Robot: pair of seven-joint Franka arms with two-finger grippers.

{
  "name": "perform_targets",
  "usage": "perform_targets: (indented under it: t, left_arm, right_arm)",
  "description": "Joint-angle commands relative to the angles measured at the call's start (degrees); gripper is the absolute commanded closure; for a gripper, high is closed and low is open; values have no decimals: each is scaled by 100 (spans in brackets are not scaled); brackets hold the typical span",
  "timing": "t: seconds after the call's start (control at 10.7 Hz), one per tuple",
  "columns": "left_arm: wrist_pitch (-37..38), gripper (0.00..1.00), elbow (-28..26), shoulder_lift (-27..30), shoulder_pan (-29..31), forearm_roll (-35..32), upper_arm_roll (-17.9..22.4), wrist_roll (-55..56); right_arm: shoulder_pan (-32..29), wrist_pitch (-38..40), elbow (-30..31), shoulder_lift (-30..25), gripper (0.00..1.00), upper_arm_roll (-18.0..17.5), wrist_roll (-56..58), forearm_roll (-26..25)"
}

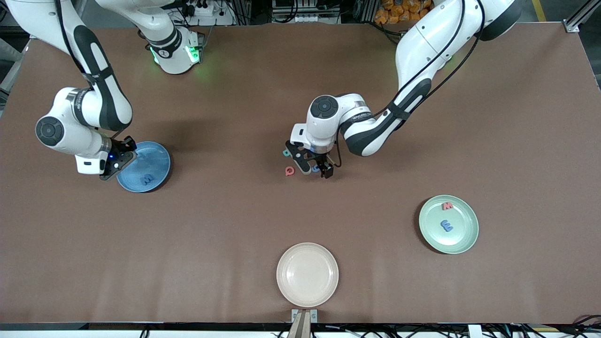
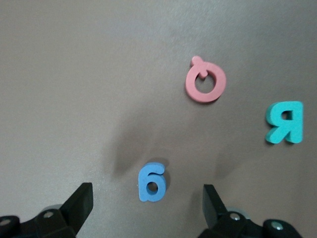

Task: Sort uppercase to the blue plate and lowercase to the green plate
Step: 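Place the yellow H on the blue plate with the right gripper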

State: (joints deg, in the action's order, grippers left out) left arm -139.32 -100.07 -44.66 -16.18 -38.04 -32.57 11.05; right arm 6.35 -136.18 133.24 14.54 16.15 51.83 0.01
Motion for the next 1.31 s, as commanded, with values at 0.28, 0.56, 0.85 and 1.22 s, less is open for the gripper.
perform_targets:
  t: [0.28,0.56,0.85,1.22]
  left_arm:
    - [-34,9,128,-175,-184,95,146,64]
    - [-34,15,128,-175,-184,86,163,12]
    - [-34,37,128,-175,-184,77,216,-32]
    - [-25,69,128,-149,-167,77,278,-59]
  right_arm:
    - [338,266,-52,-118,36,-129,-627,541]
    - [876,382,-184,-232,36,-620,-2349,728]
    - [1025,155,-325,-241,36,-1323,-3527,1324]
    - [1579,-881,-290,-31,36,-2026,-5636,1475]
